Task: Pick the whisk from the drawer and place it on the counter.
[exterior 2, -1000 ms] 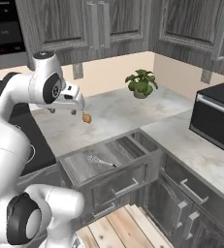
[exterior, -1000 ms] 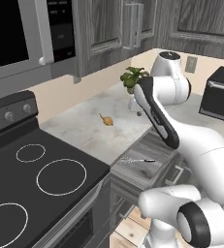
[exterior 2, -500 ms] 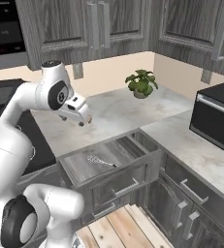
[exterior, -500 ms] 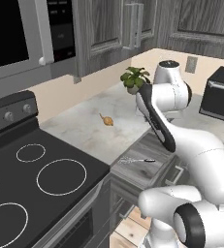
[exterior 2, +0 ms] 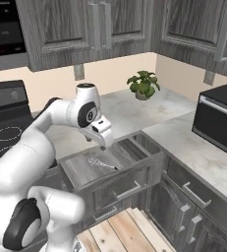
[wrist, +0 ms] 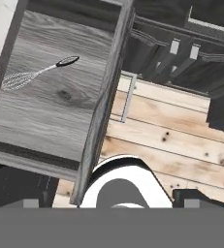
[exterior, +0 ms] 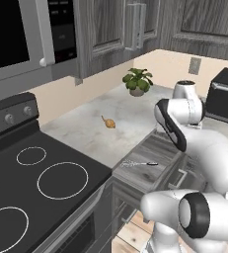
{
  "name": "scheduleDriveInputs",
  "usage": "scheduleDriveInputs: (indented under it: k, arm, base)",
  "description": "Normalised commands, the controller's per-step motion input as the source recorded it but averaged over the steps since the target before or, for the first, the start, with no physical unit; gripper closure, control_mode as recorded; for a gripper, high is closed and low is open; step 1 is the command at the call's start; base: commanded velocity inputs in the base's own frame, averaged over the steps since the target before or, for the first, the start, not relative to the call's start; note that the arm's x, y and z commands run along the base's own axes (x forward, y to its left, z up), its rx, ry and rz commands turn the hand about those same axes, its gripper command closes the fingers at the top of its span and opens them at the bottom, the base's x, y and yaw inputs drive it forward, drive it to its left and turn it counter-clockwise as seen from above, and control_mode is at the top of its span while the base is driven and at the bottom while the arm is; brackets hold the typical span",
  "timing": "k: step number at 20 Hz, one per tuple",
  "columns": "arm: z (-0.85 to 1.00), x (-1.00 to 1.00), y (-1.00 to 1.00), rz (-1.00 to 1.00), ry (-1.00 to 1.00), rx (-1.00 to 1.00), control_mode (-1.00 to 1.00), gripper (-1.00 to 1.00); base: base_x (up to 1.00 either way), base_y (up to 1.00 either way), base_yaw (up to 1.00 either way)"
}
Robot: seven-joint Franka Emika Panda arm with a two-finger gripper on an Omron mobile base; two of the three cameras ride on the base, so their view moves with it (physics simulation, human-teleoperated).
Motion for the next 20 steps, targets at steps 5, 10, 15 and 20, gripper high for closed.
scheduleDriveInputs:
  k: [5,10,15,20]
  arm:
    - [-0.97,0.00,-0.35,-0.15,0.10,0.00,-1.00,-1.00]
    - [-0.87,0.12,-0.01,-0.04,0.06,0.00,-1.00,-1.00]
    - [-0.62,0.38,0.00,0.00,0.12,0.00,-1.00,-1.00]
    - [-0.52,0.38,0.01,0.00,0.02,0.00,-1.00,-1.00]
  base:
    - [0.00,0.00,0.00]
    - [0.00,0.00,0.00]
    - [0.00,0.00,0.00]
    - [0.00,0.00,0.00]
